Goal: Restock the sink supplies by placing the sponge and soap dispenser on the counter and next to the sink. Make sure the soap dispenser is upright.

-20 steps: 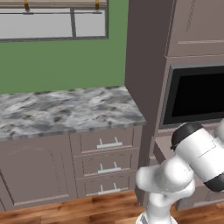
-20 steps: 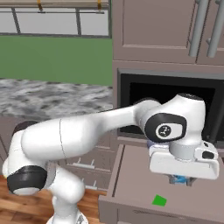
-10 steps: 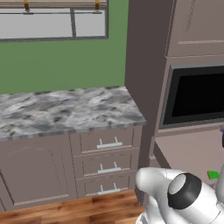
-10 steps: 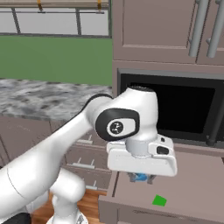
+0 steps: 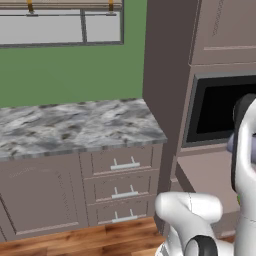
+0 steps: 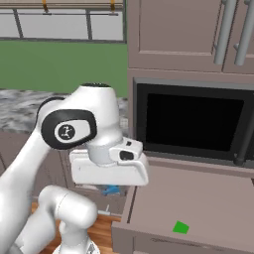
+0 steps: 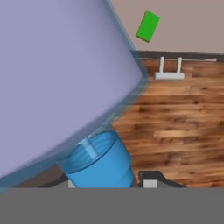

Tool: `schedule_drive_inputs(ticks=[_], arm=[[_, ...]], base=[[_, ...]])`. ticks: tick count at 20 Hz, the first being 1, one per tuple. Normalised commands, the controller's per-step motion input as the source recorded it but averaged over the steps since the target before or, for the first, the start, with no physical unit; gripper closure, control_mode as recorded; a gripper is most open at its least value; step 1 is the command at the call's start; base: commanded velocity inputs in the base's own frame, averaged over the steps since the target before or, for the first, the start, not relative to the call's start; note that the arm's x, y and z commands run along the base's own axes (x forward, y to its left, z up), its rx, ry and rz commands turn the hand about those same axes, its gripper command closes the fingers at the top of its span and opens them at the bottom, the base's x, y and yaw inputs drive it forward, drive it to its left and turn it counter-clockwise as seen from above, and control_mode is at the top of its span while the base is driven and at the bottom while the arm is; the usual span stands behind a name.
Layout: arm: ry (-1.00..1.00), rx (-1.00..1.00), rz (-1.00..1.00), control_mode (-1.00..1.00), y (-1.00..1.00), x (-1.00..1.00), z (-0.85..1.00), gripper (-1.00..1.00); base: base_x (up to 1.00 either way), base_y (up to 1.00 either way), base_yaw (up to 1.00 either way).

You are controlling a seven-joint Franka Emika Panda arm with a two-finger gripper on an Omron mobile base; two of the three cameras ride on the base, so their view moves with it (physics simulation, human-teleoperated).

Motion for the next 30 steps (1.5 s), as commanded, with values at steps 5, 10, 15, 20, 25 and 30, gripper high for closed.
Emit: schedule_drive_inputs(ticks=[5,10,15,20,25,30], arm=[[0.00,0.00,0.05,-1.00,0.91,0.00,0.17,1.00],[0.00,-0.01,0.03,-1.00,0.98,0.10,0.00,1.00],[0.01,-0.03,0.04,-1.00,0.60,0.03,0.00,1.00],[0.04,-0.03,0.01,-1.00,0.16,0.02,0.00,1.00],[-0.01,0.00,0.00,1.00,0.00,0.00,0.00,1.00],[0.00,0.00,0.00,1.00,0.00,0.00,0.00,1.00]], base=[[0.00,0.00,0.00],[0.00,0.00,0.00],[0.00,0.00,0.00],[0.00,0.00,0.00],[-0.15,0.07,0.06],[-0.26,0.55,0.46]])
